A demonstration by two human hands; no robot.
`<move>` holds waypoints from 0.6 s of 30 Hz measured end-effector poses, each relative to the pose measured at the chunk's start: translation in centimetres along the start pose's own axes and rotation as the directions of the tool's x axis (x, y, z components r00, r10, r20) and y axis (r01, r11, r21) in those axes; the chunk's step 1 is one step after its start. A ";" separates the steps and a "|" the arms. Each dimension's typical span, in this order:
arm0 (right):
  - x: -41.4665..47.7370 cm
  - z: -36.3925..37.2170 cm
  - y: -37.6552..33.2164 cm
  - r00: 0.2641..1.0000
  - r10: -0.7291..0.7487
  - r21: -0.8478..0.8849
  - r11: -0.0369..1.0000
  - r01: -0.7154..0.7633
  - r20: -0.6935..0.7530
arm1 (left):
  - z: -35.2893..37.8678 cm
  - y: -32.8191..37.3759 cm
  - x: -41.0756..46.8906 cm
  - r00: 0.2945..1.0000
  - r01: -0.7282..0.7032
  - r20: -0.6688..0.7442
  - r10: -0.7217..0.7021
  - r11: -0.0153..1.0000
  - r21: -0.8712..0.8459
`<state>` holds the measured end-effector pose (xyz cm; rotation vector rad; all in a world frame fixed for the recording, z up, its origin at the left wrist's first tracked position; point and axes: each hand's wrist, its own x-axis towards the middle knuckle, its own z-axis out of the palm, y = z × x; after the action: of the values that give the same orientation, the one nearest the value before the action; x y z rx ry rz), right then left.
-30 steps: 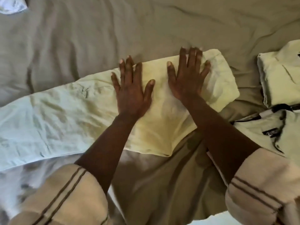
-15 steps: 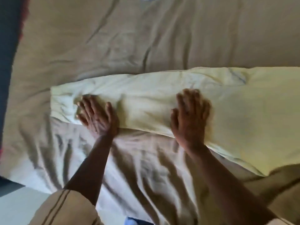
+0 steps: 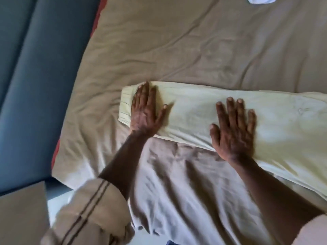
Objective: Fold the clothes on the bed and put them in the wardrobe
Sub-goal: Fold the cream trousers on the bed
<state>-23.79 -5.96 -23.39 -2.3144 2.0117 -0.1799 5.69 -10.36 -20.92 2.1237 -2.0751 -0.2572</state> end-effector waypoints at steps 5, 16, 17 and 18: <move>0.1 0.1 0.1 1.000 -0.003 -0.018 1.000 0.003 0.001 | -2.5 0.3 -2.3 0.776 0.583 -0.178 -0.606 0.795 -0.168; 0.6 -0.3 0.1 1.000 -0.010 0.076 0.997 0.012 -0.018 | -10.7 -0.6 1.5 0.666 0.683 0.506 -0.548 0.175 -0.710; 0.7 -0.5 0.4 0.999 -0.013 0.152 0.988 0.019 -0.041 | -11.6 1.8 1.5 0.711 0.635 0.495 -0.500 0.153 -0.757; 0.8 -0.5 0.6 0.998 -0.007 0.265 0.964 0.025 -0.069 | -12.6 4.3 1.2 0.755 0.580 0.471 -0.456 0.128 -0.805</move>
<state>-24.29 -6.82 -22.91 -2.1844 1.8644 -0.5024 4.44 -11.75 -7.66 1.8331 -0.5851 -1.3244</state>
